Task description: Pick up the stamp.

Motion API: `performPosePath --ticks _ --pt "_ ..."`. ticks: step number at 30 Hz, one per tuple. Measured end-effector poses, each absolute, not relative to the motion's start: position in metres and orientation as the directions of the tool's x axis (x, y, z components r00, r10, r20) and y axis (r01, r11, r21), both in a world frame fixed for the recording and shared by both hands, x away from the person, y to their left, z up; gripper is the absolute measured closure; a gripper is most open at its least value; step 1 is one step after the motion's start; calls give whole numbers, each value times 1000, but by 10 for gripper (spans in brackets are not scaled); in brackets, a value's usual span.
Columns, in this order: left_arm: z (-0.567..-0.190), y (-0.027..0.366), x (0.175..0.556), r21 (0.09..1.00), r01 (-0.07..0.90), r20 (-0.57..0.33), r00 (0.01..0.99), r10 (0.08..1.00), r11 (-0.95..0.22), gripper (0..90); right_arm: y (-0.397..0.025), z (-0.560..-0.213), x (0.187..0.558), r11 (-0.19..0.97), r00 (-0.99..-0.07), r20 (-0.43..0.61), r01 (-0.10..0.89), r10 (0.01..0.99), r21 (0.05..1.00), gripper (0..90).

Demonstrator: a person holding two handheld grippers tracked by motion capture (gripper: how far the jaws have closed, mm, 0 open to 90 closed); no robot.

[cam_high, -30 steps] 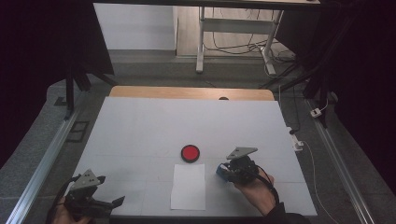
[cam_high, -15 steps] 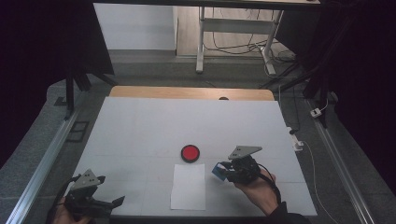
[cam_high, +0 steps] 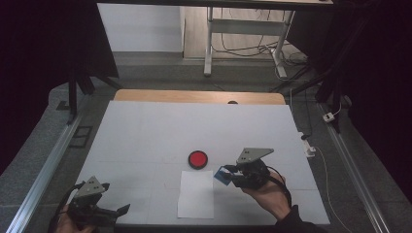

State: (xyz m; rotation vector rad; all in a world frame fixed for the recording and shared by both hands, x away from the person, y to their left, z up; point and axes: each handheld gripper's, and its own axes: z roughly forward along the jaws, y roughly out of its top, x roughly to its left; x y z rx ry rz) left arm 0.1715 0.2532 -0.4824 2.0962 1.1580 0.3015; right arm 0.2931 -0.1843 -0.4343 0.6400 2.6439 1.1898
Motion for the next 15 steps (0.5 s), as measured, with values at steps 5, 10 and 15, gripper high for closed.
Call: performPosePath --ticks 5,10,15 --pt "-482 253 171 679 644 -125 574 810 -352 0 -179 -430 295 583 -909 35 295 414 758 710" --pt "-482 253 172 680 644 -126 574 809 -351 0 -172 -426 295 581 -927 40 268 374 769 710" --pt "-482 252 172 678 643 -119 575 809 -357 0 -166 -423 293 570 -939 58 254 339 782 710"
